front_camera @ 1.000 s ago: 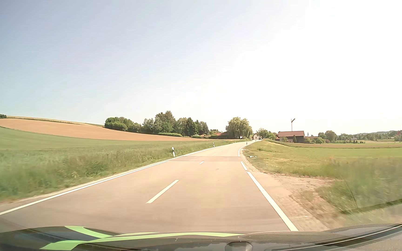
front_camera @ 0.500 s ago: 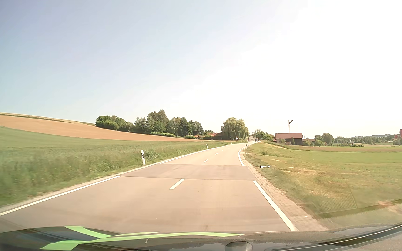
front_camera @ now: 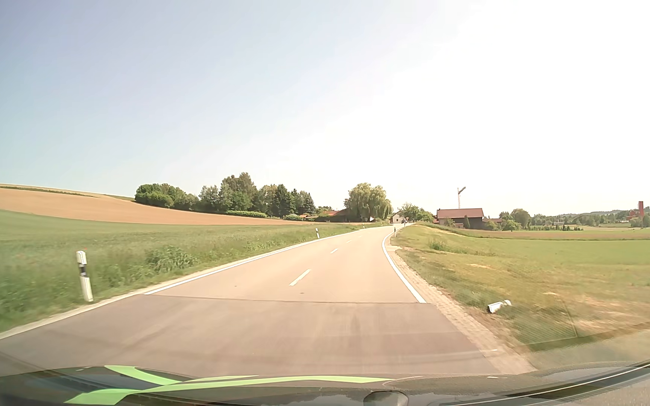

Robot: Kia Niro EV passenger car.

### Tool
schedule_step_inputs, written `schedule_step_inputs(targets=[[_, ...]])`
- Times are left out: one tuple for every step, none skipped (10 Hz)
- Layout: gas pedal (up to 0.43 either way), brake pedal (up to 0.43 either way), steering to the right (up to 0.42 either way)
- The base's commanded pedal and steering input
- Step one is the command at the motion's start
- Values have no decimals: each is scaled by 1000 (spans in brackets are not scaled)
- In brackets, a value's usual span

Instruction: Follow the waypoints while adhering to traffic rules and regulations

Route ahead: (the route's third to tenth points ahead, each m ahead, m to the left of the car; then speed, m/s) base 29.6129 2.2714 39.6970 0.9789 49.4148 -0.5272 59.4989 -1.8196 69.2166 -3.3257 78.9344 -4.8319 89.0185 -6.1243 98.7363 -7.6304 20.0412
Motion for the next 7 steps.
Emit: schedule_step_inputs(targets=[[177, 0, 13], [177, 0, 12], [177, 0, 6], [177, 0, 4], [169, 0, 4], [169, 0, 3], [169, 0, 4]])
